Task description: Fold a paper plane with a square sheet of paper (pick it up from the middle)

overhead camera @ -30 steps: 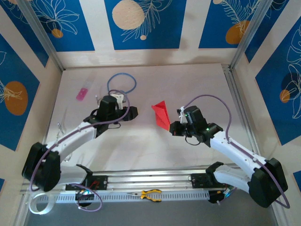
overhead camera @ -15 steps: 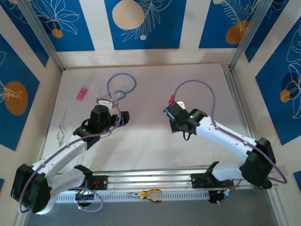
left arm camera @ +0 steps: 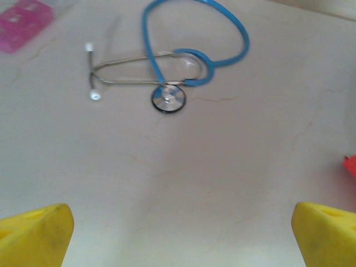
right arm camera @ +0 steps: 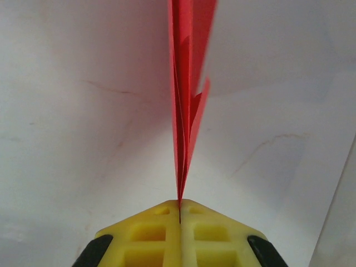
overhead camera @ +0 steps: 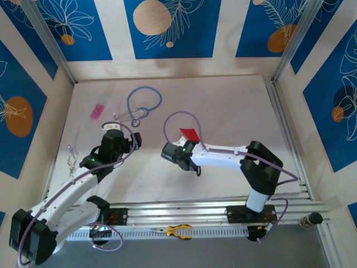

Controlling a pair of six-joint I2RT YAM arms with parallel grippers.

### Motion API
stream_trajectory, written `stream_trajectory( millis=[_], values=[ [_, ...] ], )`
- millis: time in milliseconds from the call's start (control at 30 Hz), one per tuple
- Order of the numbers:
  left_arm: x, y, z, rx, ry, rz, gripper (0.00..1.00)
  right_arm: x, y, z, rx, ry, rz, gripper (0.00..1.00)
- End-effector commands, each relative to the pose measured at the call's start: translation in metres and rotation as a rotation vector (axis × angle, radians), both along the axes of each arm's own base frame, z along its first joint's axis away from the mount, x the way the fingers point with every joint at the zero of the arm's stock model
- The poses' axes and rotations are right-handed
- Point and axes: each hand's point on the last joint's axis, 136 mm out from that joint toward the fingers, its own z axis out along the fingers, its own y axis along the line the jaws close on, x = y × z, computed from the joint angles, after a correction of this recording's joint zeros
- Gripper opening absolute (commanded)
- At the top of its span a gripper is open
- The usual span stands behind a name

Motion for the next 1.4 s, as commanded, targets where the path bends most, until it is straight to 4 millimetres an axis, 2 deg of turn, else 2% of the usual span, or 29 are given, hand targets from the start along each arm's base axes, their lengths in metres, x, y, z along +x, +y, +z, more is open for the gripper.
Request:
stream_trajectory(
  millis=[0, 233, 400, 500, 700, 767, 867, 967, 1200, 1367],
  values=[
    [-0.007, 0.024, -0.009, 0.038, 0.030, 0.094, 1.00, -0.005, 0.024, -0.001, 0.043, 0.025, 0.070, 0.06],
    [-0.008, 0.019, -0.011, 0.003, 0.043, 0.063, 1.00, -0.033, 0.065, -0.017, 0.315, 0.218, 0.140, 0.15],
    [-0.005, 0.001, -0.008, -0.053, 0.035, -0.027, 1.00, -0.046, 0.082, -0.012, 0.463, 0.337, 0.147, 0.19],
    [-0.003, -0.014, -0.005, -0.107, 0.019, -0.093, 1.00, -0.050, 0.095, -0.002, 0.629, 0.409, 0.142, 0.24],
    [-0.001, -0.041, -0.009, -0.173, 0.062, -0.210, 1.00, -0.046, 0.105, 0.012, 0.886, 0.524, 0.097, 0.24],
    [0.000, -0.050, -0.010, -0.197, 0.071, -0.248, 1.00, -0.038, 0.104, 0.014, 0.948, 0.517, 0.063, 0.24],
    [0.000, -0.065, -0.010, -0.253, 0.086, -0.307, 0.93, -0.018, 0.091, 0.010, 1.057, 0.540, -0.092, 0.20],
    [0.002, -0.074, -0.016, -0.291, 0.127, -0.319, 0.85, -0.009, 0.092, 0.011, 1.200, 0.646, -0.142, 0.11],
    [0.006, -0.090, -0.027, -0.363, 0.210, -0.348, 0.64, 0.005, 0.097, -0.007, 1.206, 0.704, -0.197, 0.09],
    [0.008, -0.101, -0.031, -0.395, 0.244, -0.379, 0.60, 0.007, 0.106, -0.023, 1.202, 0.748, -0.245, 0.10]
  ],
)
